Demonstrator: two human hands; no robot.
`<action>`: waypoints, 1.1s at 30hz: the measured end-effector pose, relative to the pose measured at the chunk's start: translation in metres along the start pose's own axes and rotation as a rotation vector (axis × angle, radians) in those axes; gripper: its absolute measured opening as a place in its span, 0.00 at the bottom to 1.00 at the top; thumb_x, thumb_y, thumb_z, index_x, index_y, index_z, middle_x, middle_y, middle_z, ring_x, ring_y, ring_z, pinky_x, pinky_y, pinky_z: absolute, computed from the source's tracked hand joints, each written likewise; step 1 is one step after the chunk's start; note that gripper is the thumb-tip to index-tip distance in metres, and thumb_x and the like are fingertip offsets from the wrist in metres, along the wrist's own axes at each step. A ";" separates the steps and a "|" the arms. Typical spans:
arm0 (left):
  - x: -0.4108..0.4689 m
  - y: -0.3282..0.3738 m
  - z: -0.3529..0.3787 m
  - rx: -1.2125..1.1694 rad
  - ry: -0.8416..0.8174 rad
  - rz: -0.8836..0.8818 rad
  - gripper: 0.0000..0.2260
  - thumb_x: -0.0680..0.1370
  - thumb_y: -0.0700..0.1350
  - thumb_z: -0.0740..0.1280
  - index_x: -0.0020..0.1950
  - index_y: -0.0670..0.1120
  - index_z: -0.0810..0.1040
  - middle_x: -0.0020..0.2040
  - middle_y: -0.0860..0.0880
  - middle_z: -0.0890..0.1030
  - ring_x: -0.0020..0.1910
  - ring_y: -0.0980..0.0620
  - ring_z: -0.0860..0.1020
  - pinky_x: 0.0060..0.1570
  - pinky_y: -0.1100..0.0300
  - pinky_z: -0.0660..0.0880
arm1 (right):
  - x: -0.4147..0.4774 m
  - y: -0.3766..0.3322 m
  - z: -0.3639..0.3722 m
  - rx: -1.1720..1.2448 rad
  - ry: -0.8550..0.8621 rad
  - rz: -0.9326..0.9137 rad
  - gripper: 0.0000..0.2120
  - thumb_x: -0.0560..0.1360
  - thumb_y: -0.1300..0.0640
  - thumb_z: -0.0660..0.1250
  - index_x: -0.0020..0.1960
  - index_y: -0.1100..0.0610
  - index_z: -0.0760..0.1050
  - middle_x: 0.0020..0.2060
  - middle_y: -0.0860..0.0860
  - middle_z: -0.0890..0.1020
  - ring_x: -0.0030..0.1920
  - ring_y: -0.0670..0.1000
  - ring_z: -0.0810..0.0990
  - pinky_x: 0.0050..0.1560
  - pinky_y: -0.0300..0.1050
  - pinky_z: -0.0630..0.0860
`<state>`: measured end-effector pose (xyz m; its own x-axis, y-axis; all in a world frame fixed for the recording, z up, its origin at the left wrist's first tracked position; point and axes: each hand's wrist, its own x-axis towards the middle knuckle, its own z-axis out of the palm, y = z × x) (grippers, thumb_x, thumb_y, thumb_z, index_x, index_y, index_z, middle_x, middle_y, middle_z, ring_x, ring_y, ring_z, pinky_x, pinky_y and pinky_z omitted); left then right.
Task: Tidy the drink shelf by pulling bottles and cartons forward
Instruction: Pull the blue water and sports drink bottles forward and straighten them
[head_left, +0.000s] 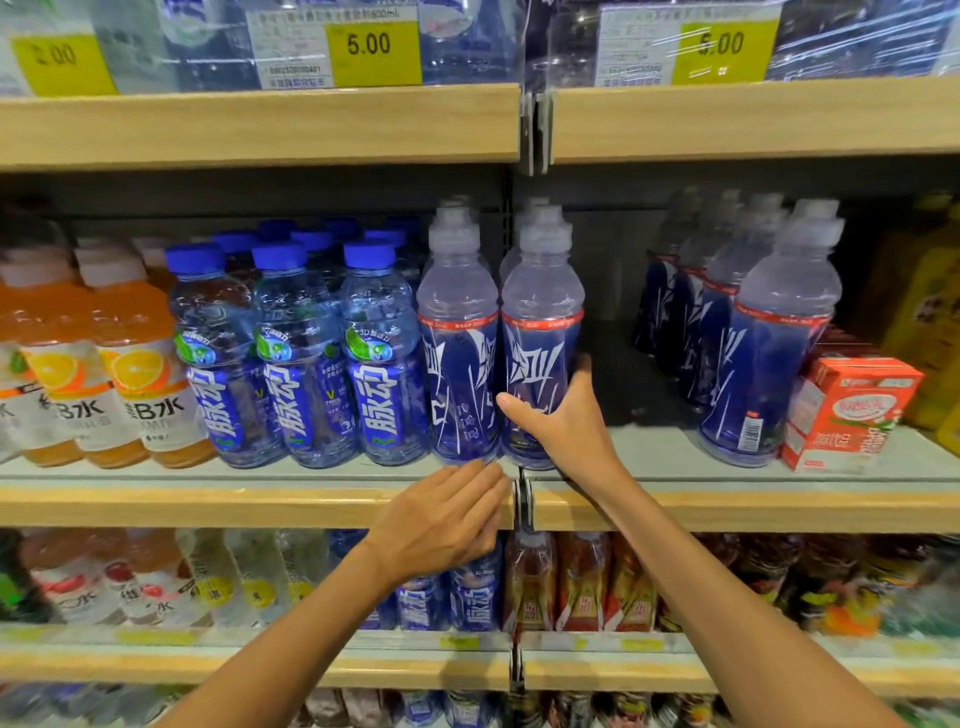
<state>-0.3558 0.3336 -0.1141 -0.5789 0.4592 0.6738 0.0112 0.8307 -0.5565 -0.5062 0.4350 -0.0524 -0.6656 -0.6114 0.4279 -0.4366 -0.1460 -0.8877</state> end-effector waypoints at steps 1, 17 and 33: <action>0.000 0.000 0.000 -0.005 0.003 -0.001 0.15 0.80 0.44 0.58 0.53 0.38 0.82 0.51 0.41 0.84 0.48 0.45 0.83 0.48 0.55 0.80 | 0.001 0.000 0.000 0.004 0.005 -0.001 0.35 0.66 0.53 0.78 0.65 0.55 0.61 0.60 0.55 0.76 0.58 0.51 0.78 0.59 0.49 0.77; 0.016 0.008 -0.009 -0.029 -0.041 -0.118 0.14 0.77 0.44 0.62 0.51 0.38 0.83 0.49 0.42 0.84 0.46 0.45 0.83 0.46 0.55 0.80 | -0.012 0.004 -0.008 -0.037 -0.018 0.016 0.26 0.70 0.49 0.75 0.60 0.52 0.64 0.58 0.50 0.77 0.51 0.41 0.79 0.41 0.27 0.75; 0.109 0.068 0.027 -0.258 -0.190 -0.229 0.15 0.77 0.49 0.58 0.49 0.41 0.80 0.44 0.45 0.80 0.41 0.47 0.79 0.38 0.54 0.77 | -0.086 0.038 -0.136 -0.828 0.028 -0.308 0.11 0.79 0.52 0.60 0.55 0.56 0.76 0.49 0.49 0.78 0.51 0.47 0.75 0.52 0.46 0.74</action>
<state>-0.4404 0.4313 -0.0915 -0.7303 0.2065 0.6511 0.0552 0.9679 -0.2451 -0.5481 0.5880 -0.0996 -0.4558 -0.6169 0.6417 -0.8901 0.3154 -0.3290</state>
